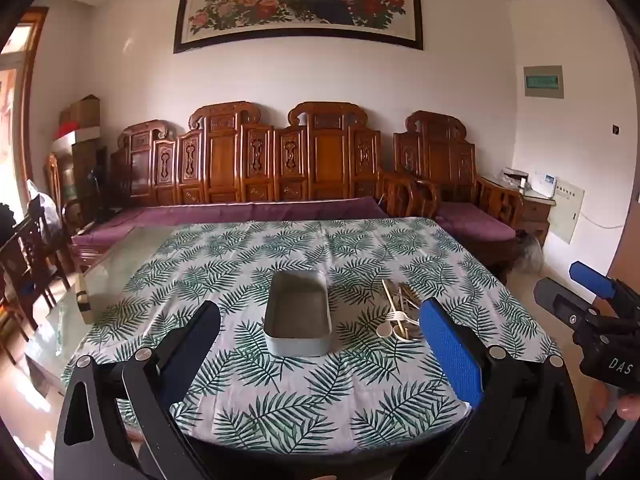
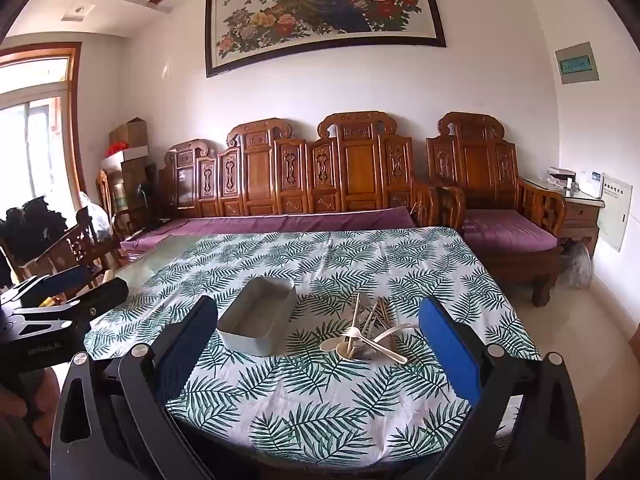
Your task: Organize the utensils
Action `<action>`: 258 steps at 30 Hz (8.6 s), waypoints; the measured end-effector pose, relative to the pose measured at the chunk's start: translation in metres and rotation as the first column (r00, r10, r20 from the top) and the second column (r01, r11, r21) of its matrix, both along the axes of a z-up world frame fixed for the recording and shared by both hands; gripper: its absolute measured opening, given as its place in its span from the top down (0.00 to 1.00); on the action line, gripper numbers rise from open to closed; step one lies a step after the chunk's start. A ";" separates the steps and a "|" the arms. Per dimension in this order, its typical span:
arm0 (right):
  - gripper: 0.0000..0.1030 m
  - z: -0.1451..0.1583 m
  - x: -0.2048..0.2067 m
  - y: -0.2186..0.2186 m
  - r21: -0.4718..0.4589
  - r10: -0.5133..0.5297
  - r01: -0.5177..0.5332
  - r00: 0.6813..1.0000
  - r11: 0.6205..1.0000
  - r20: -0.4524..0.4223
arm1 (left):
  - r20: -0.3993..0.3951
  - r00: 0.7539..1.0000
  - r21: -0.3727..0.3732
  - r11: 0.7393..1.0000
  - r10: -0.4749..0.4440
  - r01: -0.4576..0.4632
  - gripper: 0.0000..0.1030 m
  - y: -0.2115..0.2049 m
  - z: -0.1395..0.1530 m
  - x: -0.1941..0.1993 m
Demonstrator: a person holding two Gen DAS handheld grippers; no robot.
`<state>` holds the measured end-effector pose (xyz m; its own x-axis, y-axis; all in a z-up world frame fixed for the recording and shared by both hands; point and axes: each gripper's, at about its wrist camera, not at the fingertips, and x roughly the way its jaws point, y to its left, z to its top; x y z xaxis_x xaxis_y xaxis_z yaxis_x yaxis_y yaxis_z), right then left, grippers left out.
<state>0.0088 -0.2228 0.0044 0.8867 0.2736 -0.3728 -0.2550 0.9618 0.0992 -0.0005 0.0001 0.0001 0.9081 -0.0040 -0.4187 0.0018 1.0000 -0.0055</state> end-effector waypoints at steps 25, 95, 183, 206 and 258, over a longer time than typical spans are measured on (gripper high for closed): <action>0.02 -0.001 -0.004 0.002 0.004 0.001 -0.001 1.000 1.000 -0.004 | -0.005 1.000 -0.006 1.000 -0.003 0.003 0.06 0.000 0.004 0.001; 0.02 -0.019 0.002 0.004 0.003 0.003 -0.003 1.000 1.000 -0.024 | -0.010 1.000 -0.014 1.000 -0.012 0.012 0.06 -0.005 0.008 0.003; 0.91 -0.216 0.270 -0.050 -0.063 0.182 -0.272 0.782 0.960 -0.596 | -0.492 0.808 -0.070 0.940 -0.323 0.334 0.26 -0.100 -0.165 0.240; 0.91 -0.229 0.286 -0.094 0.003 0.135 -0.171 0.770 0.985 -0.623 | -0.617 0.749 -0.163 0.970 -0.242 0.179 0.85 -0.126 -0.216 0.354; 0.91 -0.172 0.256 -0.035 0.002 0.261 -0.305 0.812 0.952 -0.522 | -0.401 0.897 -0.062 0.982 -0.187 0.177 0.96 -0.007 -0.122 0.263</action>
<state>0.2651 -0.2575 -0.1679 0.4509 0.4332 -0.7804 -0.4509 0.8651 0.2197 0.2628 -0.0068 -0.1222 0.6440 -0.1676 -0.7464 0.1767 0.9819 -0.0680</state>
